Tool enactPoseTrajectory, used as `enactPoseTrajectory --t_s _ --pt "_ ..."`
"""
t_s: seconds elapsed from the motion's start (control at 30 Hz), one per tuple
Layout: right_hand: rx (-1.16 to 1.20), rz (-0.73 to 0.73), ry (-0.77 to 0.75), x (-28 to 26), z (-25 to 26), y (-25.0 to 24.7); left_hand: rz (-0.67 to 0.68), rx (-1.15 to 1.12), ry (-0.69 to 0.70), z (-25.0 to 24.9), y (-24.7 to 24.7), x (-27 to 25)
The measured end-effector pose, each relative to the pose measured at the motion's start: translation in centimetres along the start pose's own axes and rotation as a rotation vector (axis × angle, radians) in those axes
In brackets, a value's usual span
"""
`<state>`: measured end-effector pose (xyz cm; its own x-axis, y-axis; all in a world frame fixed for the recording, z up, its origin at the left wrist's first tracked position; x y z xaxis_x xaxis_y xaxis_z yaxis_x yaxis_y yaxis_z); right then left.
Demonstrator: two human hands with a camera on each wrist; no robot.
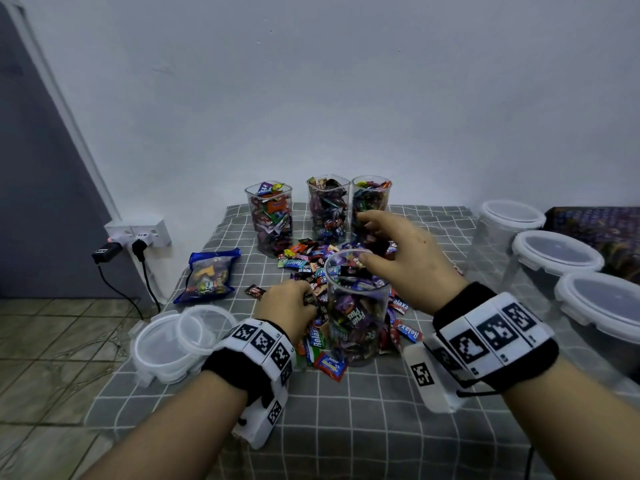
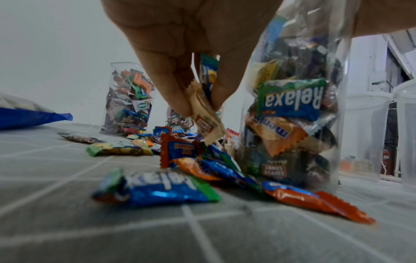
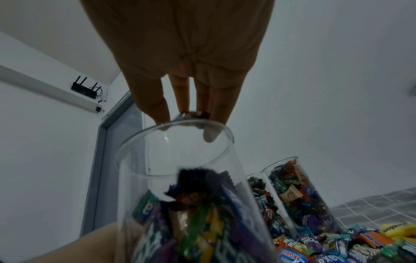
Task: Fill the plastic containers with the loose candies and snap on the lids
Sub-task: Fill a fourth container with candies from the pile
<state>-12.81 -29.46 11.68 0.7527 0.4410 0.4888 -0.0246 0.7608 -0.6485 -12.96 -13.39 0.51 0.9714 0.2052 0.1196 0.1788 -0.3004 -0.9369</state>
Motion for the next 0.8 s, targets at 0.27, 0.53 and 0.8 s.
enactPoseTrajectory --t_s 0.27,0.53,0.8 --pt "0.143 0.083 0.151 -1.2 -2.1 0.6 -0.006 -0.051 -0.031 0.7 -0.3 -0.2" --pt "0.333 0.276 0.344 -3.0 -4.8 4.1 -0.104 -0.186 -0.064 2.0 -2.3 -0.7" --pt "0.372 0.24 0.35 -3.2 -5.5 4.2 -0.29 -0.5 0.015 0.1 -8.7 -0.6"
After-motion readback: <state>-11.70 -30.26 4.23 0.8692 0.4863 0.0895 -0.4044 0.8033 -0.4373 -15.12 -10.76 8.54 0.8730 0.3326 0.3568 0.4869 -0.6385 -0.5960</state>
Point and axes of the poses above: each hand's wrist, its own x-axis towards the middle knuckle, its own y-axis out of the palm, z = x × y, the point moved 9 cm from there along x, towards the middle knuckle, and after that the axes turned 3 degrees about x, right-handed, at the moved point
